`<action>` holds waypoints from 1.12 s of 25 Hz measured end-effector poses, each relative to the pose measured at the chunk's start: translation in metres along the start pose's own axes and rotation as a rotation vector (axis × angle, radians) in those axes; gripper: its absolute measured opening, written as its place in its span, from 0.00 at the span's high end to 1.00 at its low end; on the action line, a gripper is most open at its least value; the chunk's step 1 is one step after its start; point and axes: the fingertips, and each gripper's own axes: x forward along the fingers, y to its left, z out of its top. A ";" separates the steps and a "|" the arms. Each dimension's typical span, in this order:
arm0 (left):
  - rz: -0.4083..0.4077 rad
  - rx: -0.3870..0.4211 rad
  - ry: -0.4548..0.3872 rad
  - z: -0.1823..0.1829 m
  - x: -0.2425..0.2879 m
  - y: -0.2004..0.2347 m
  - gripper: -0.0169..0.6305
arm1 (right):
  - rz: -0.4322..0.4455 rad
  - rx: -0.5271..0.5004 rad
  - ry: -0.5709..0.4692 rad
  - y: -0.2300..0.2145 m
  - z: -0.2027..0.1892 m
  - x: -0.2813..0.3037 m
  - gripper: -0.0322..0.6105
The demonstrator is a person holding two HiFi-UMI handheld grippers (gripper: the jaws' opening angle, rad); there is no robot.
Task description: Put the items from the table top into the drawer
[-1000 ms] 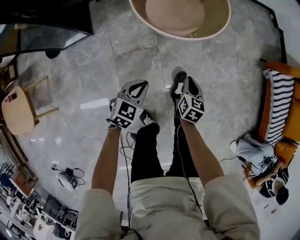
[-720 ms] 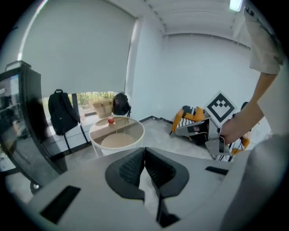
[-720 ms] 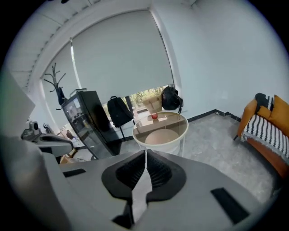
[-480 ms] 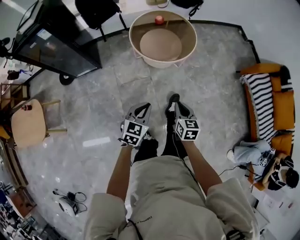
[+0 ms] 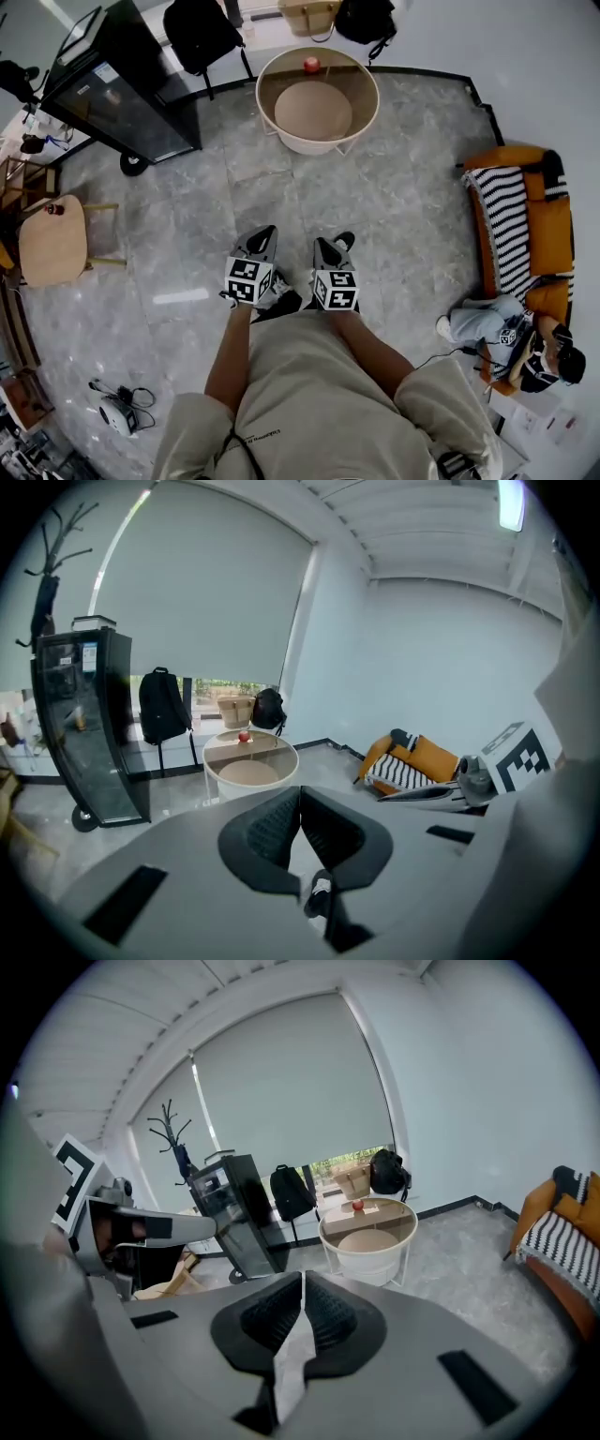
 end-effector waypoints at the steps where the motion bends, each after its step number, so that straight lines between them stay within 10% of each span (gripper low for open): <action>1: 0.010 -0.009 -0.010 0.001 -0.001 0.000 0.94 | -0.001 -0.002 -0.013 -0.001 0.003 0.001 0.89; 28: 0.003 -0.011 -0.034 -0.006 -0.016 0.013 0.94 | -0.059 -0.038 0.044 0.003 -0.002 0.016 0.89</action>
